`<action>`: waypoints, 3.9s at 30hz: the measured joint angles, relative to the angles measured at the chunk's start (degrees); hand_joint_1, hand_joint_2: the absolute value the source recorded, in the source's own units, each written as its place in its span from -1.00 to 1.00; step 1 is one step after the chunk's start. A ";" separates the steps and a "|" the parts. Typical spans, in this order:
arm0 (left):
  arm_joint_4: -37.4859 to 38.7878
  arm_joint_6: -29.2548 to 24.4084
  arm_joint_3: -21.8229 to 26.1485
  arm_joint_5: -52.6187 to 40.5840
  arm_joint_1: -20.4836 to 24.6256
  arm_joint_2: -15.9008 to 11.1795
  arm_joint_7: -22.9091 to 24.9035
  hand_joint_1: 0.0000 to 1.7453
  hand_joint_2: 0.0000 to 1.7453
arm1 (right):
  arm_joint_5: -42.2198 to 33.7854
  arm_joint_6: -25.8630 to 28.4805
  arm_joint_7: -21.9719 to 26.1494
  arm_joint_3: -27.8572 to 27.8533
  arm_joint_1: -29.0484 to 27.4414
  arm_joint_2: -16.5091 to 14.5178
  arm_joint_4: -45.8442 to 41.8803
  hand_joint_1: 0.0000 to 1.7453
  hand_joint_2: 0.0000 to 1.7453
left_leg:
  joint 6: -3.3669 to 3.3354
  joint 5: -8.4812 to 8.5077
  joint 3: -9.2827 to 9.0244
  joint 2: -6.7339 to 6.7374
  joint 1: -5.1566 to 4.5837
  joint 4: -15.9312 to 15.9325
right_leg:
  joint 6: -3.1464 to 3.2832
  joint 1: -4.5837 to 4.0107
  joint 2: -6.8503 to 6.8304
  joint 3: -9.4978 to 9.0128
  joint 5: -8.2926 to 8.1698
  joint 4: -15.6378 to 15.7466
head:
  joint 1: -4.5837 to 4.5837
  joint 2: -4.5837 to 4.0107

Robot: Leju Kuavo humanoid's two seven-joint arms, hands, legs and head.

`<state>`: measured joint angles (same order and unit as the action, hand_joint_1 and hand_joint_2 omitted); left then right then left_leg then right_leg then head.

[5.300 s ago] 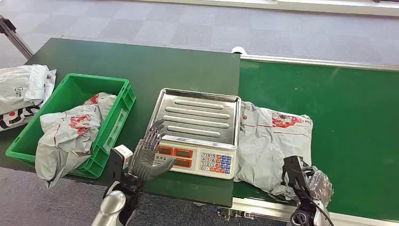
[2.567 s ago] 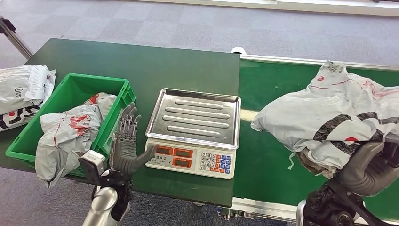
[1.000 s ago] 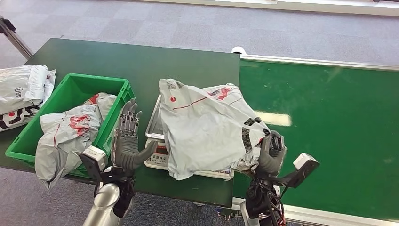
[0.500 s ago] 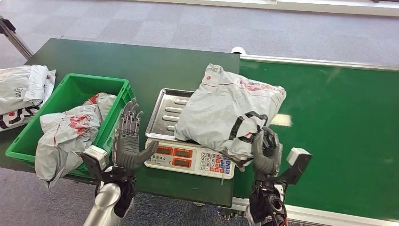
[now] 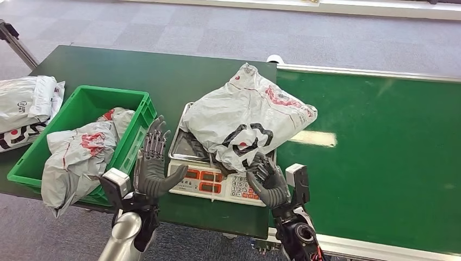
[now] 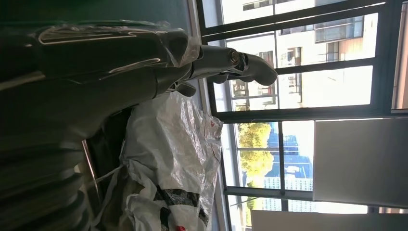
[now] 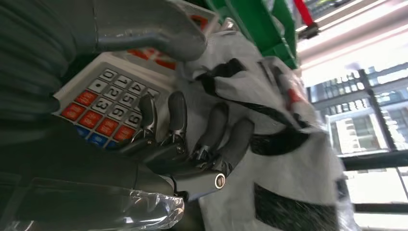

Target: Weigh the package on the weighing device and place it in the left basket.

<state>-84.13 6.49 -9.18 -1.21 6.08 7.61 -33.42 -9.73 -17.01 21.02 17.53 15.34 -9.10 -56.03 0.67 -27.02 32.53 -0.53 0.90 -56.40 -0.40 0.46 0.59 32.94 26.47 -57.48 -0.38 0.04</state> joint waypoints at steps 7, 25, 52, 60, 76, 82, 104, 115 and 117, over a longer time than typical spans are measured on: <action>0.03 0.30 0.10 -0.19 -0.03 0.09 0.02 -1.00 1.00 | 0.35 -3.52 0.57 0.38 -0.28 0.71 1.76 0.42 1.00 | 0.00 0.00 0.06 -0.04 0.00 0.00 | 0.00 0.00 -0.01 0.03 0.00 -0.01 | -0.01 0.00; -0.77 1.03 0.31 -1.08 -1.23 0.38 0.42 -1.00 1.00 | 6.12 -10.92 3.64 3.38 -0.30 1.07 1.39 -1.00 1.00 | 0.00 0.00 0.08 -0.04 0.00 0.00 | -0.01 0.00 -0.01 0.06 0.00 -0.01 | -0.01 0.00; -0.28 1.33 0.33 -0.96 0.17 0.42 0.64 -1.00 1.00 | 9.73 -18.19 5.39 9.10 0.74 1.78 1.04 -1.00 1.00 | 0.00 0.00 0.09 -0.04 0.00 0.00 | 0.00 0.00 -0.01 0.08 0.01 -0.01 | 0.01 0.00; 0.97 1.40 0.27 0.01 2.90 0.38 1.46 -1.00 1.00 | 7.13 -26.37 5.49 11.16 0.57 2.67 -4.48 -1.00 1.00 | 0.00 0.00 0.09 -0.03 0.00 0.00 | 0.00 0.00 -0.01 0.08 0.00 -0.01 | -0.01 0.00; 0.31 -0.63 0.66 0.10 1.43 -0.47 1.44 -1.00 1.00 | 1.01 -20.38 -1.09 5.32 -6.01 7.61 -15.58 -1.00 1.00 | 0.00 -0.01 0.11 -0.06 -0.01 0.00 | -0.01 0.01 -0.02 0.07 0.01 0.00 | 0.00 0.00; -0.30 -0.63 0.87 0.10 1.01 -0.54 1.42 -1.00 1.00 | 0.97 -20.28 -0.51 3.40 -7.91 8.76 -16.57 -1.00 1.00 | 0.00 -0.01 0.11 -0.05 0.00 0.00 | -0.01 0.01 -0.01 0.08 0.00 0.00 | -0.02 0.00; -3.63 -3.03 1.08 -7.65 -2.76 0.23 2.22 -1.00 1.00 | 19.41 22.67 15.42 -11.93 -16.63 2.76 -38.03 -1.00 1.00 | -0.01 -0.01 0.12 -0.07 -0.02 0.00 | -0.01 0.03 -0.02 0.14 0.01 0.00 | -0.01 0.00; 6.78 -13.05 -6.75 -31.91 9.02 0.91 16.85 -1.00 1.00 | 17.53 30.96 18.34 -15.31 -20.78 -0.56 -44.94 -1.00 1.00 | -0.01 -0.01 0.11 -0.04 -0.03 -0.01 | -0.02 0.04 -0.01 0.11 -0.01 0.00 | -0.02 0.00; 8.46 -13.48 -7.33 -34.05 10.16 0.84 18.60 -1.00 1.00 | 17.47 31.00 18.22 -15.48 -21.17 -0.72 -45.14 -1.00 1.00 | -0.01 -0.01 0.11 -0.02 -0.03 -0.01 | -0.02 0.04 0.00 0.13 0.00 0.00 | -0.02 0.00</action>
<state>-75.67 -6.99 -16.51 -35.26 16.24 8.45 -14.82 7.74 13.98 39.24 2.05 -5.82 -9.82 -101.17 0.66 -27.03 32.65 -0.54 0.87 -56.41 -0.42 0.49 0.59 33.07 26.46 -57.48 -0.39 0.04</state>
